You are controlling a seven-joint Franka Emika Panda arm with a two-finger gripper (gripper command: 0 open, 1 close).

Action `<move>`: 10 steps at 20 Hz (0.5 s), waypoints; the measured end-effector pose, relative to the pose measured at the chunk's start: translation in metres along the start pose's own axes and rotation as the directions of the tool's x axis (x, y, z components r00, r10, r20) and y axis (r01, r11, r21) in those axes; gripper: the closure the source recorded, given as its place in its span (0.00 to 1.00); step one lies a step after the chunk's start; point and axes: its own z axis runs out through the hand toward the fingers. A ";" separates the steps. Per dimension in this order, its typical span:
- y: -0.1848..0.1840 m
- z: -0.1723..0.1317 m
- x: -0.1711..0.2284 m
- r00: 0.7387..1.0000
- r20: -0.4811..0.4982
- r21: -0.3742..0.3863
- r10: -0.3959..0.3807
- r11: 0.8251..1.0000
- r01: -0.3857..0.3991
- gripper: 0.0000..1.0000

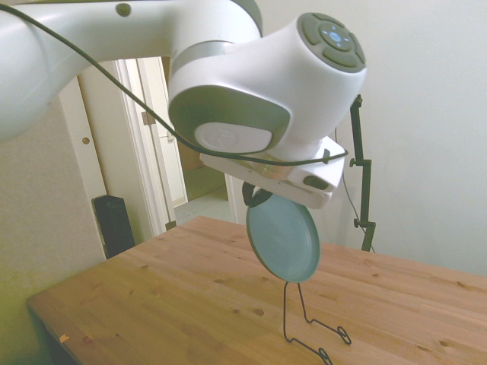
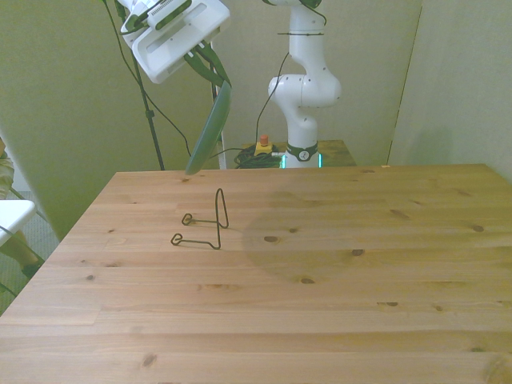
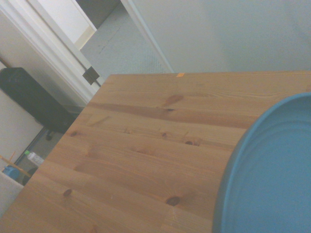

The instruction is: Load the plate

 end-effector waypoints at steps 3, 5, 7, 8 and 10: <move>0.016 0.003 0.015 0.999 0.033 0.020 -0.004 1.000 0.004 1.00; 0.027 0.000 0.020 0.999 0.036 0.029 -0.009 1.000 0.008 1.00; 0.040 -0.005 0.019 0.999 0.032 0.036 -0.018 0.999 0.017 1.00; 0.045 -0.006 0.018 0.999 0.029 0.038 -0.023 0.999 0.022 1.00; 0.054 -0.004 0.016 0.998 0.031 0.044 -0.049 0.998 0.047 1.00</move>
